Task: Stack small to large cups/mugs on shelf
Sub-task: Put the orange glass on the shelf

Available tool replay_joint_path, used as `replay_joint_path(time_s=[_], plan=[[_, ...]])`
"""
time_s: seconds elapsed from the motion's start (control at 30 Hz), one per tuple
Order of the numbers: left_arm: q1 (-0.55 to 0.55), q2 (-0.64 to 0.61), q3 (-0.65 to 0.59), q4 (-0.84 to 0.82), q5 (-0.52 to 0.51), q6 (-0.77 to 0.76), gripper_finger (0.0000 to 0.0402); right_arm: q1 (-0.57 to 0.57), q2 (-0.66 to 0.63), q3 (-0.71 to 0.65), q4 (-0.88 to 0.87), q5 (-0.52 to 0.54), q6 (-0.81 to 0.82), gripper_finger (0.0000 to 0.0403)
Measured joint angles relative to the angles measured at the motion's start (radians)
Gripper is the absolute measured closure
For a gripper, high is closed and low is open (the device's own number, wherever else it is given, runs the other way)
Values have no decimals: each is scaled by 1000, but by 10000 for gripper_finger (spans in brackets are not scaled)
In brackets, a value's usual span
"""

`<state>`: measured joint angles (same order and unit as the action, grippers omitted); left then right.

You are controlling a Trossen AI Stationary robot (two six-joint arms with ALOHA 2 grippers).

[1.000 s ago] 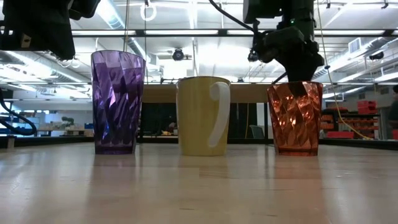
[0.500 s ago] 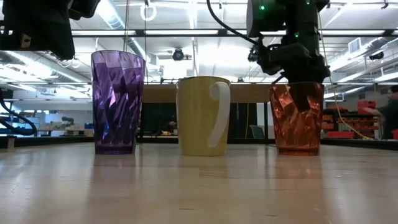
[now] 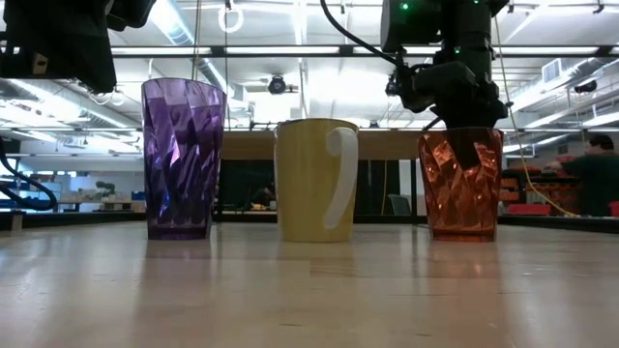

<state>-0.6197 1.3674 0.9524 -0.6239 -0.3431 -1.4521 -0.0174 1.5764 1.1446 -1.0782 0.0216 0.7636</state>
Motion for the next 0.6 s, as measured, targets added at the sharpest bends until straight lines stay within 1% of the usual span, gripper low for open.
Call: replay_joint_path(time_s=[0.2, 0.37, 0.47, 0.6], plan=[[0, 0, 0, 0, 0, -2, 381, 0, 0, 0, -1, 0, 0, 317], [0, 0, 0, 0, 0, -3, 378, 0, 0, 0, -1, 0, 1, 323], [0, 0, 0, 0, 0, -2, 378, 0, -3, 0, -4, 0, -5, 344], [0, 0, 0, 0, 0, -2, 384, 0, -18, 1, -8, -14, -8, 388]])
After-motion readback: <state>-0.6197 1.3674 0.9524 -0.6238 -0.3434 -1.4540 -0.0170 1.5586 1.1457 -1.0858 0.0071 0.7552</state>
